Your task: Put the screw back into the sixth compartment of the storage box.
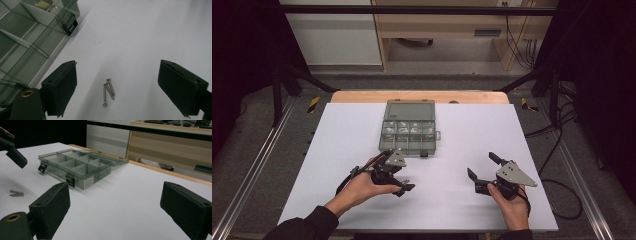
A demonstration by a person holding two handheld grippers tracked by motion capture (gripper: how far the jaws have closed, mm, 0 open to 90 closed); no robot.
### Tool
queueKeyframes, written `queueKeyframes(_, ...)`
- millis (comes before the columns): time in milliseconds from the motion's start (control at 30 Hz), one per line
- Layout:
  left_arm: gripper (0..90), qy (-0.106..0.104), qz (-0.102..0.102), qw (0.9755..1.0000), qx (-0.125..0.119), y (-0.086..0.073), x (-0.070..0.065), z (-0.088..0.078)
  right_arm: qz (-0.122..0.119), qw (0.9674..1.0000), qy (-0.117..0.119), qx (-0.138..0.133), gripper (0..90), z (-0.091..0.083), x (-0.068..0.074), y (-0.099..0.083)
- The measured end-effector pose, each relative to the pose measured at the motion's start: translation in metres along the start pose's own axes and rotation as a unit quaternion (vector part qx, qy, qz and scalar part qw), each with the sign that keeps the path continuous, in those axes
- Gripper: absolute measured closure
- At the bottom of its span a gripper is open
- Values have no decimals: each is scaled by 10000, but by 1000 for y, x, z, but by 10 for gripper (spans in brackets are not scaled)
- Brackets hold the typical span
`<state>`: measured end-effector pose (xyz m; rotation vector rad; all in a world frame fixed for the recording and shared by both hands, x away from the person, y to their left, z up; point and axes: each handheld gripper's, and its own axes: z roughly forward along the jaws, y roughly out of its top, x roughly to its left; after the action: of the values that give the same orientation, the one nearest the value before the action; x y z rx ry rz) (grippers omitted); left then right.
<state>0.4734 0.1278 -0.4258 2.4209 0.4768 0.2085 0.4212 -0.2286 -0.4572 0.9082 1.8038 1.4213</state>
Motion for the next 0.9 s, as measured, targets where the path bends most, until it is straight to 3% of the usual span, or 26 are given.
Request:
queueKeyframes(200,267,178,122,9997,62,2,1,-2,11,10000,-8,3,90,-1,0,0)
queueKeyframes(433,405,83,-51,9997,229,3,7,0,111,9999,102,58,109,0,-1,0)
queueKeyframes(600,495,156,-167,9990,379,3,13,2,101,9999,94,63,109,0,-2,-1)
queueKeyframes(767,578,6,-355,9974,628,1,17,8,93,9999,111,80,104,1,-1,-1)
queueKeyframes(900,632,-79,-336,9957,864,1,17,10,114,9999,92,82,101,1,-1,-1)
